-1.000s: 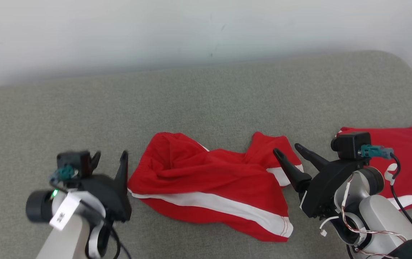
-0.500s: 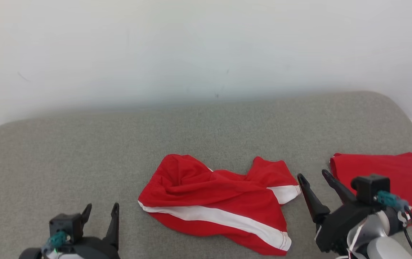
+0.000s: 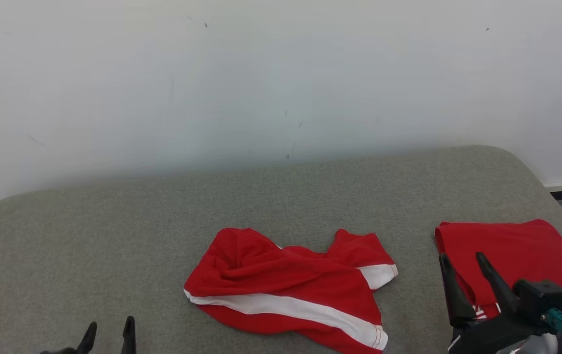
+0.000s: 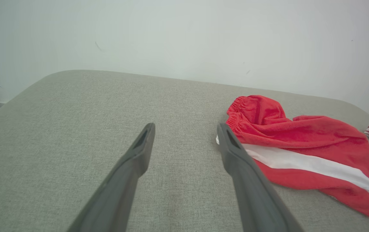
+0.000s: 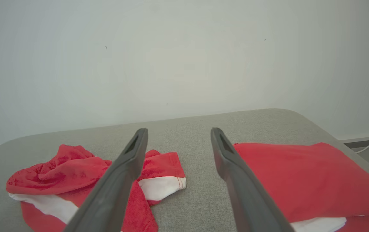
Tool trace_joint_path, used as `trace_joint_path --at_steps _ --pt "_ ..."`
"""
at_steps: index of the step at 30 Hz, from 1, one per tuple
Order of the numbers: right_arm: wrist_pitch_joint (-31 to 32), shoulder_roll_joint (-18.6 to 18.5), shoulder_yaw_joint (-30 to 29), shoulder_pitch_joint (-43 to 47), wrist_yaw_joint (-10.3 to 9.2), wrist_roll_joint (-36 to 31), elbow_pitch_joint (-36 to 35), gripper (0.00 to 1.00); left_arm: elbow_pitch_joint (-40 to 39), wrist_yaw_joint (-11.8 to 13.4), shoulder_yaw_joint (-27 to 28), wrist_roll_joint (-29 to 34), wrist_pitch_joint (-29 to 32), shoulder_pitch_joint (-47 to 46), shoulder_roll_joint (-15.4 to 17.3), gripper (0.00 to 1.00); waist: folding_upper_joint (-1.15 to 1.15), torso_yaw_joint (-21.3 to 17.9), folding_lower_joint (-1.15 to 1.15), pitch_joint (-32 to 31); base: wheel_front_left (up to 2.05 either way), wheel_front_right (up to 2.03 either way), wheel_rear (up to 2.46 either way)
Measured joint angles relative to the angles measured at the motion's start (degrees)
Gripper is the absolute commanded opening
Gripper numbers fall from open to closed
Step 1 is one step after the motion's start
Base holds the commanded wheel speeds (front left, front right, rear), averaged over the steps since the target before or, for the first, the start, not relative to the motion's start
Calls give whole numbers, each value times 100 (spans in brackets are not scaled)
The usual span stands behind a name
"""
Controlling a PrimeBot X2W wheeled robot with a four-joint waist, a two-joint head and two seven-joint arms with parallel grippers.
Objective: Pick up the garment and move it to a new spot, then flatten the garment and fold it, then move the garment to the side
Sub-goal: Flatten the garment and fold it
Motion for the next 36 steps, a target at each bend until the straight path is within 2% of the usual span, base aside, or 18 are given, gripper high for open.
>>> trace_joint_path --at_steps 6,15,36 --pt "-298 180 -420 246 -12 -1 60 100 -292 49 144 -23 -59 378 -247 100 0 -60 0 -8 0 0 0" --pt "-449 334 -560 284 -14 -63 174 100 -520 51 314 23 -79 525 -241 100 0 -57 1 43 0 0 0" --pt "-497 515 -588 292 -14 -278 312 100 -686 52 159 197 376 510 -253 100 0 -13 1 173 0 0 0"
